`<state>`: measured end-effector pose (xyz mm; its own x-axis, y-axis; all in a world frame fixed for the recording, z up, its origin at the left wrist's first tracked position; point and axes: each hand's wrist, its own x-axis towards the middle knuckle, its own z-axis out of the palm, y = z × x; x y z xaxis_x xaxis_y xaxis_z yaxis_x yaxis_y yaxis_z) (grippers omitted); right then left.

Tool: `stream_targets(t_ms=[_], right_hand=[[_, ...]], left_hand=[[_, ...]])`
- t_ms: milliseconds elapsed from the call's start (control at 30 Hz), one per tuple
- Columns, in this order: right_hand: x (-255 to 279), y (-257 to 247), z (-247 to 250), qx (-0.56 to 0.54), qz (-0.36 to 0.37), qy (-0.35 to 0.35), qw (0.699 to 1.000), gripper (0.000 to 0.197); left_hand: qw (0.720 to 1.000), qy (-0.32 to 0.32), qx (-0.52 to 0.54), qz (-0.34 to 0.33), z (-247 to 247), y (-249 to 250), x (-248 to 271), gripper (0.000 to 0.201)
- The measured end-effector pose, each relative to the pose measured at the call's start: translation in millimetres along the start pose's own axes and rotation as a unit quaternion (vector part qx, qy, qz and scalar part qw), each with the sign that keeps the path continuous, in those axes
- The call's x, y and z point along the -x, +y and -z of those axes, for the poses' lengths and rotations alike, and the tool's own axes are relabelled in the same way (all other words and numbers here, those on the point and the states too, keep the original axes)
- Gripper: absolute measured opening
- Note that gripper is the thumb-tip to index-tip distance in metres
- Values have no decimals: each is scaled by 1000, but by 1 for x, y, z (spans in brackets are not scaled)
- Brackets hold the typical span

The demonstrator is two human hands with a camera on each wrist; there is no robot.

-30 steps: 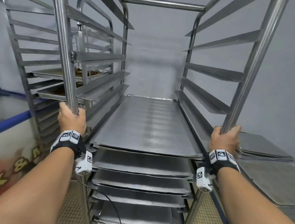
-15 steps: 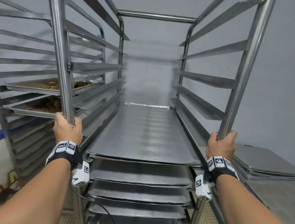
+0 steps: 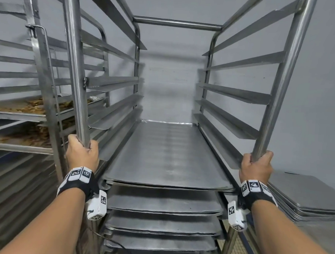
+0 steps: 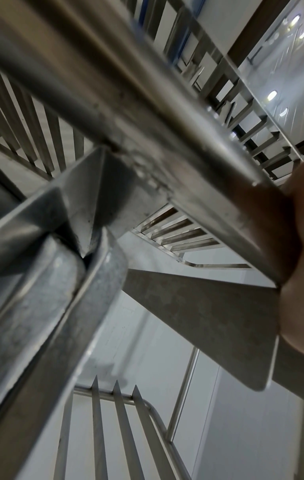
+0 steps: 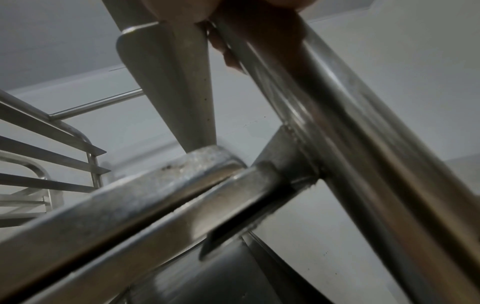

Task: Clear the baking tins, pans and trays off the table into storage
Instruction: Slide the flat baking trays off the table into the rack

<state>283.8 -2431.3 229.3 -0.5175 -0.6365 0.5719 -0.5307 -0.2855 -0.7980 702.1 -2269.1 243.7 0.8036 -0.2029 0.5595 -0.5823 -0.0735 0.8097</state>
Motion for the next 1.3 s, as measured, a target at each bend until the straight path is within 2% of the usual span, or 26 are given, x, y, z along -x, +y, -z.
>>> stream_targets(t_ms=[433, 767, 1067, 1300], right_hand=[[-46, 6, -69, -37, -7, -22, 999, 20], [-64, 11, -106, -43, -13, -16, 999, 19], [-67, 13, -121, -40, -12, -7, 999, 22], [-62, 2, -109, -28, -25, -41, 998, 21]], left_hand=[[1000, 13, 0, 4, -82, -2, -33, 27], [1000, 6, 14, 2, -120, -5, -49, 27], [999, 1, 32, 34, -128, -3, -53, 29], [998, -22, 42, 37, -120, 5, -48, 28]])
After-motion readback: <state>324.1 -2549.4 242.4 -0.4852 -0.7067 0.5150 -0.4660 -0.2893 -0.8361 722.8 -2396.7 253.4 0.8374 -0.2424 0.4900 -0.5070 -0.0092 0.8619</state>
